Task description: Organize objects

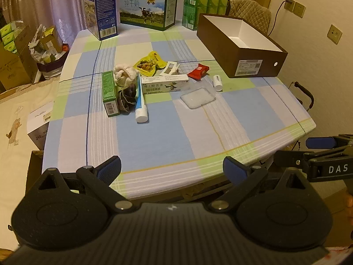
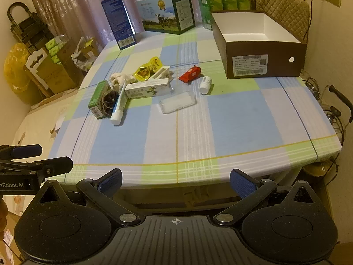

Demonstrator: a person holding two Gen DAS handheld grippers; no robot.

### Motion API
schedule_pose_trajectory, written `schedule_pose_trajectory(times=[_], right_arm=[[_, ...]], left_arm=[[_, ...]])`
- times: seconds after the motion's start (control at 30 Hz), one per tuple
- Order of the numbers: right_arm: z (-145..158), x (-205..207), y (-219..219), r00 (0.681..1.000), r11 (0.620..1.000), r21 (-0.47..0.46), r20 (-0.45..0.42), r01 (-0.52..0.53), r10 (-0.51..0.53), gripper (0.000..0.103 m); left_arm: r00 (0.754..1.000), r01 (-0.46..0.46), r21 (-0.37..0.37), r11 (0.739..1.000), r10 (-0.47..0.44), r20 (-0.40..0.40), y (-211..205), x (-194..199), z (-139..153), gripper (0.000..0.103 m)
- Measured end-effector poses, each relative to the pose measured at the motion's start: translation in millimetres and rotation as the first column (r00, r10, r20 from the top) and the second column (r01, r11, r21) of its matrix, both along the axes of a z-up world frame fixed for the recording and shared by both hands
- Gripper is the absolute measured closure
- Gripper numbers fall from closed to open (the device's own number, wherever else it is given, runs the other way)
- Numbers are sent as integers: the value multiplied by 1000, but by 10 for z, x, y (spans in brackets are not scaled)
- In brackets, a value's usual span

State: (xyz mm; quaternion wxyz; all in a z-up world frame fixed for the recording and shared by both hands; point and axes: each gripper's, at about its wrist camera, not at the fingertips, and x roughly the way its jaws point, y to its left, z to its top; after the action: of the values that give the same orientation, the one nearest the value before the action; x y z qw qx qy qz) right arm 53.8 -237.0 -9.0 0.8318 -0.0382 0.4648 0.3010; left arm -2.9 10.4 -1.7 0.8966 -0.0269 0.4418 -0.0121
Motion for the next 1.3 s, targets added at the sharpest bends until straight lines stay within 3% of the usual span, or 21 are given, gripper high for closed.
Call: schedule_pose_trajectory(times=[1.3], right_arm=[[9, 50, -8, 1000, 1000, 0, 6, -13, 13, 2]], left_arm=[[1000, 4, 0, 1000, -4, -2, -105, 122, 6, 6]])
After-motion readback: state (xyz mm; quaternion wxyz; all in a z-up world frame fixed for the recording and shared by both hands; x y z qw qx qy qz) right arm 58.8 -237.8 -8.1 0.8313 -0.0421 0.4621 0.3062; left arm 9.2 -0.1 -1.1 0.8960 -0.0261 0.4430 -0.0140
